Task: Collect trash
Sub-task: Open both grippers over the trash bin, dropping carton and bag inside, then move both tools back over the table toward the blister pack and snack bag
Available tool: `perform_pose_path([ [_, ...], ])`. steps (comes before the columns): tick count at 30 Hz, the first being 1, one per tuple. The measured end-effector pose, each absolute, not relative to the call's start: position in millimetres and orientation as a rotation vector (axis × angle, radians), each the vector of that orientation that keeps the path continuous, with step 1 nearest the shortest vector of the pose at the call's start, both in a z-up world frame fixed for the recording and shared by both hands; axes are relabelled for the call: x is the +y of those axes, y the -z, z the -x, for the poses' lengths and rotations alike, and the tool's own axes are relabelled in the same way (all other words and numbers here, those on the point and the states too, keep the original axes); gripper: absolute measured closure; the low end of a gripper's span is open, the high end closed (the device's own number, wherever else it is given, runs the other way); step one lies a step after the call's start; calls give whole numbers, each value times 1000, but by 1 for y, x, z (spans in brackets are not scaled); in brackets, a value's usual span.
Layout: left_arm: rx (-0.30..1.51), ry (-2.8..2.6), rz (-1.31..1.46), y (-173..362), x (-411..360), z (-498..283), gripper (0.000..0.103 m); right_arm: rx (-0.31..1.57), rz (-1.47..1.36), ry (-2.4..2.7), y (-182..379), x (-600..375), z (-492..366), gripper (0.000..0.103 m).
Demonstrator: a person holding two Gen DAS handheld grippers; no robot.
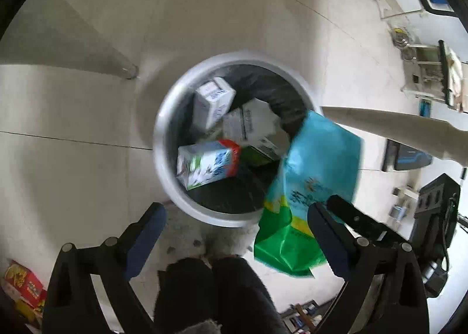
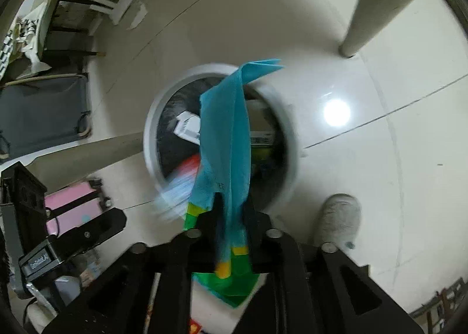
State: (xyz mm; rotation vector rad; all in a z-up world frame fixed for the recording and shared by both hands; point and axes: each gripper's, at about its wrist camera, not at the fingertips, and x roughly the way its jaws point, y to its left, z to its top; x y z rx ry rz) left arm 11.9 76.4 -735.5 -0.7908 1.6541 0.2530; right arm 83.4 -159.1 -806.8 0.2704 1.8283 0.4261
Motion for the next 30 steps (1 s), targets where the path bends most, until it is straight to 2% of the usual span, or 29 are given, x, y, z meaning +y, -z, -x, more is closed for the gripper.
perform_pose_path([
  [1, 1651, -262, 783, 734, 78, -9, 4, 1831, -283, -435, 813, -159, -82, 60],
  [3, 1652, -291, 749, 728, 80, -2, 4, 1816, -271, -448, 816, -158, -81, 49],
  [5, 1656, -320, 703, 723, 78, 3, 4, 1793, -218, -448, 813, -158, -78, 27],
  [7, 1664, -352, 648, 716, 76, 9, 4, 1765, -152, -440, 804, -159, -76, 12],
  [11, 1660, -402, 529, 699, 67, 17, 4, 1697, -2, -422, 780, -156, -72, 2],
  [18, 1649, -427, 448, 673, 52, 29, 4, 1556, 244, -392, 724, -151, -60, 1],
  [30, 1580, -462, 426, 592, 38, 40, 4, 1476, 285, -399, 634, -163, -46, 1],
])
